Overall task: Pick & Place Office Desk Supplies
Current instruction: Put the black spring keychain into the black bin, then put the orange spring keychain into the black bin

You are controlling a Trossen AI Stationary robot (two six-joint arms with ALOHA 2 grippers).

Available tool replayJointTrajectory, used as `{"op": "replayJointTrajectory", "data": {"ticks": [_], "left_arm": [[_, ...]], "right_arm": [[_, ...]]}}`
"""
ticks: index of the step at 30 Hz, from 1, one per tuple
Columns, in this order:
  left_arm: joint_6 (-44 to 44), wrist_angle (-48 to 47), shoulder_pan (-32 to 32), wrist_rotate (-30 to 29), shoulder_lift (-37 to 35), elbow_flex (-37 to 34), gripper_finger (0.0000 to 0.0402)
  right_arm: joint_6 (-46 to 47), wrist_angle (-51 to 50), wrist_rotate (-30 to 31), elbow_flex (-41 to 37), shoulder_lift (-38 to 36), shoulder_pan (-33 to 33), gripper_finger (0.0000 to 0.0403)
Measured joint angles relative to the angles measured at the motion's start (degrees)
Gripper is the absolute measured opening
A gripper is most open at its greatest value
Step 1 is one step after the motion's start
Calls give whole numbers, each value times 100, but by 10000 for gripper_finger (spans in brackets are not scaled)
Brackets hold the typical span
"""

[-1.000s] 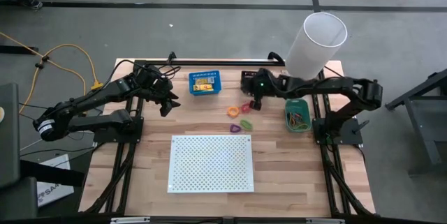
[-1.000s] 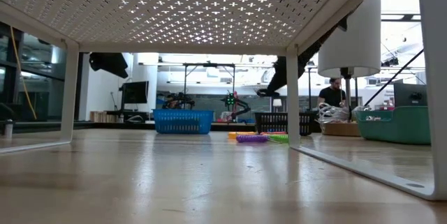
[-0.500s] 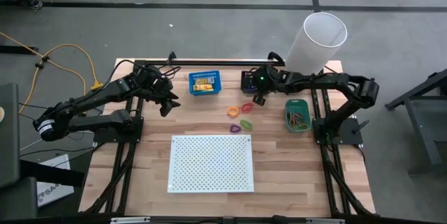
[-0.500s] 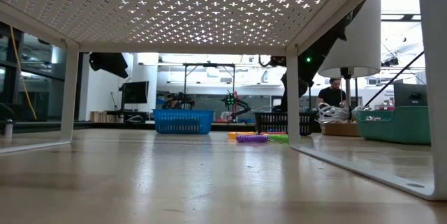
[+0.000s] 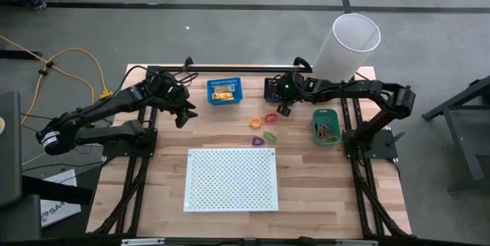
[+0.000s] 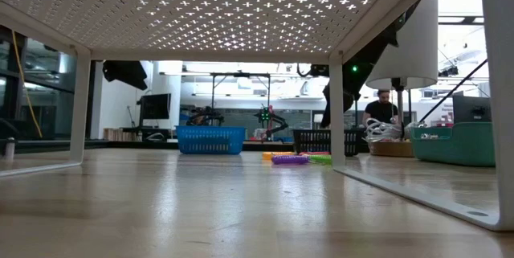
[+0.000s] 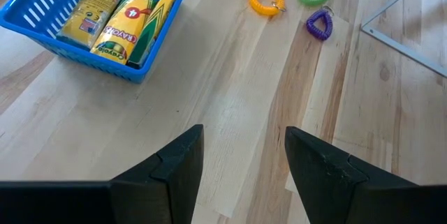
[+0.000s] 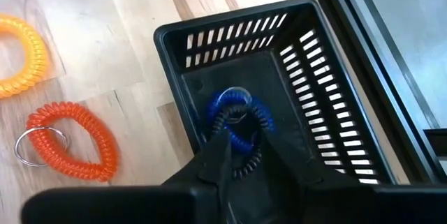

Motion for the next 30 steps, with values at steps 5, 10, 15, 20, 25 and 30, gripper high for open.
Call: {"op": "replayJointTrajectory", "data": {"ticks": [5,10,15,20,25,30], "left_arm": [[0,0,-2,2,0,0,195],[0,0,-2,1,1,0,195],[0,0,-2,2,1,0,195],[0,0,0,0,0,0,195],[0,0,-2,1,0,0,195],[0,0,-1,2,1,0,195]], "right_arm": [[1,0,0,0,0,0,82],[2,4,-19,0,0,0,84],[-207,291,-13,-4,0,78,84],[-513,737,-27,-4,0,227,84],[-640,940,-17,-2,0,366,84],[-828,921,-182,-3,0,573,84]]}}
